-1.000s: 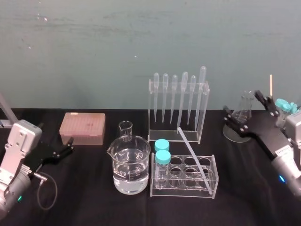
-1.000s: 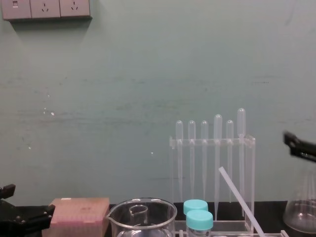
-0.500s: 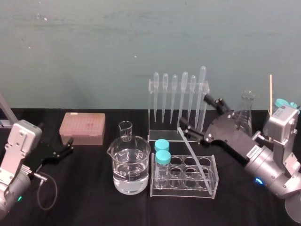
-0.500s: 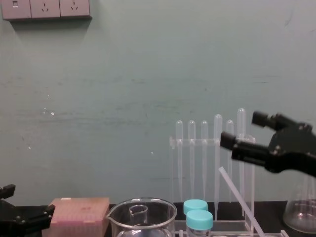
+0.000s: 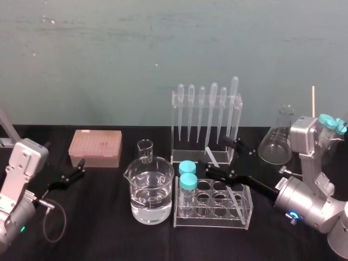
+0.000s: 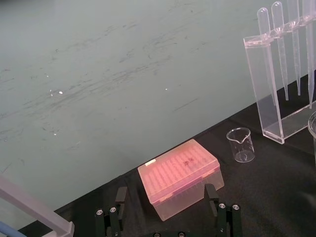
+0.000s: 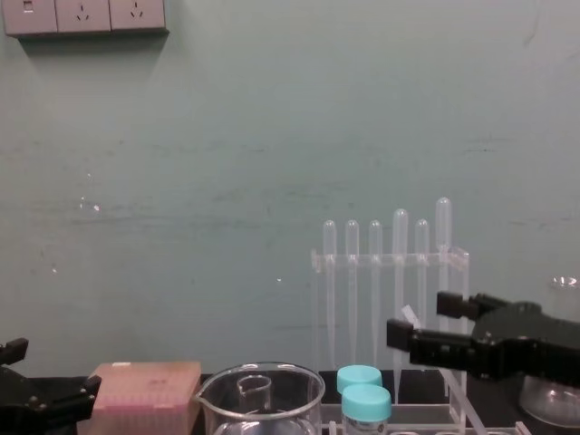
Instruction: Pick up the stirring rod with one hand, then place it down.
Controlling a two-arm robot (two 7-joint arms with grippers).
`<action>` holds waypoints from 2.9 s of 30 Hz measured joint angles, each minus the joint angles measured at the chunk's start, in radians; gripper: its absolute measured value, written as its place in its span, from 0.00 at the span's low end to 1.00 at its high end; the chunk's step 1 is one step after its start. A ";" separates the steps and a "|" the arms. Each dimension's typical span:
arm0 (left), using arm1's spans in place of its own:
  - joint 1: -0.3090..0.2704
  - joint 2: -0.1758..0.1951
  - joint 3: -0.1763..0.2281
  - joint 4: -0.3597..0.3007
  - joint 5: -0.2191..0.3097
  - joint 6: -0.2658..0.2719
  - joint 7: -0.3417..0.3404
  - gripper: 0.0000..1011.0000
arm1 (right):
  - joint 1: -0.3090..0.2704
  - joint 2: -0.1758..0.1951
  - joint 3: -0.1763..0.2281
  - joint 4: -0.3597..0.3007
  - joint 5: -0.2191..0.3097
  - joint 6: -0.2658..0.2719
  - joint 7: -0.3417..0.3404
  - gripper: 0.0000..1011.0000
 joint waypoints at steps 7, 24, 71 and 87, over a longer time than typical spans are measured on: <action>0.000 0.000 0.000 0.000 0.000 0.000 0.000 0.99 | 0.009 -0.010 -0.001 0.019 0.001 0.063 0.018 0.99; 0.000 0.000 0.000 0.000 0.000 0.000 0.000 0.99 | 0.010 -0.017 0.008 0.020 -0.008 0.102 0.014 0.99; 0.000 0.000 0.000 0.000 0.000 0.000 0.000 0.99 | 0.009 -0.019 0.011 0.021 -0.015 0.088 0.015 0.07; 0.000 0.000 0.000 0.000 0.000 0.000 0.000 0.99 | 0.044 -0.104 0.112 0.051 -0.051 -0.206 0.044 0.07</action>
